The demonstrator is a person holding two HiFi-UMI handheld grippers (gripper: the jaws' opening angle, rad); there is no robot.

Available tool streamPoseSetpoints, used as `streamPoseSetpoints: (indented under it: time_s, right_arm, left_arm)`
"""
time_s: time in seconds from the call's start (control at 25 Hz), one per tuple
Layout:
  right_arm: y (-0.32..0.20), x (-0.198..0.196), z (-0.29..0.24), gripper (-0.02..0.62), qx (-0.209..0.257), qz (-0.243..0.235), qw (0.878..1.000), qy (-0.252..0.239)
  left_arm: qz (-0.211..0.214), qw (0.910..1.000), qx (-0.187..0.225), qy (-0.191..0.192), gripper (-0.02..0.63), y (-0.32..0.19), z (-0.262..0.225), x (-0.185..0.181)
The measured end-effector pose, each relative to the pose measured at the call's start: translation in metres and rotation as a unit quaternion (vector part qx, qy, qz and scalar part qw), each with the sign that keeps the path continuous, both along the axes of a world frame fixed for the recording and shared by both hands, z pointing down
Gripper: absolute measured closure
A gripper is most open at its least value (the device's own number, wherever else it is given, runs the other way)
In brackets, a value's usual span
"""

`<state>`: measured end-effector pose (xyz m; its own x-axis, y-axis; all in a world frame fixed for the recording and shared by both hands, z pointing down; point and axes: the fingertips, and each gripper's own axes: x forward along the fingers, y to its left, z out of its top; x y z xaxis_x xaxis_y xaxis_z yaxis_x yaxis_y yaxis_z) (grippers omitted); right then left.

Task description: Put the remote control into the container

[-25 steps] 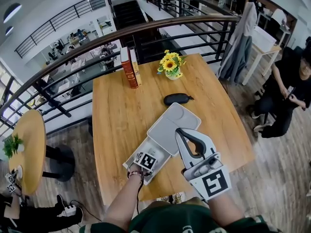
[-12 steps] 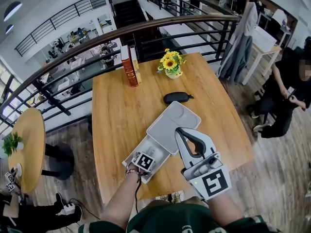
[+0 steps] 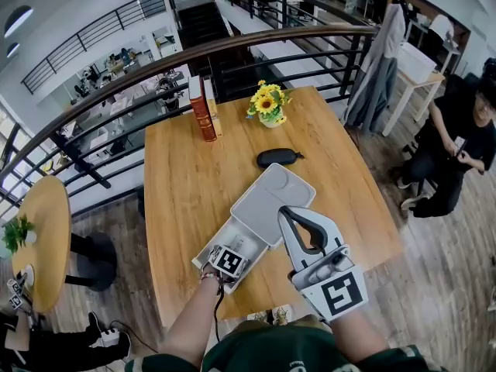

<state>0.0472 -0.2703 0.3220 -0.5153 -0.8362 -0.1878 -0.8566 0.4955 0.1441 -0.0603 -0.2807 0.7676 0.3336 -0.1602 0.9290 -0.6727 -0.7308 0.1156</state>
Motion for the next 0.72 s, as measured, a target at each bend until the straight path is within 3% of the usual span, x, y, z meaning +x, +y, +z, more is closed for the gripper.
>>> streamPoseSetpoints:
  time_s: [0.72]
  right_arm:
    - [0.022,0.005,-0.004,0.578,0.000,0.002,1.000,-0.004]
  left_arm:
    - [0.004,0.9981,0.059,0.018,0.210,0.000,-0.016,0.005]
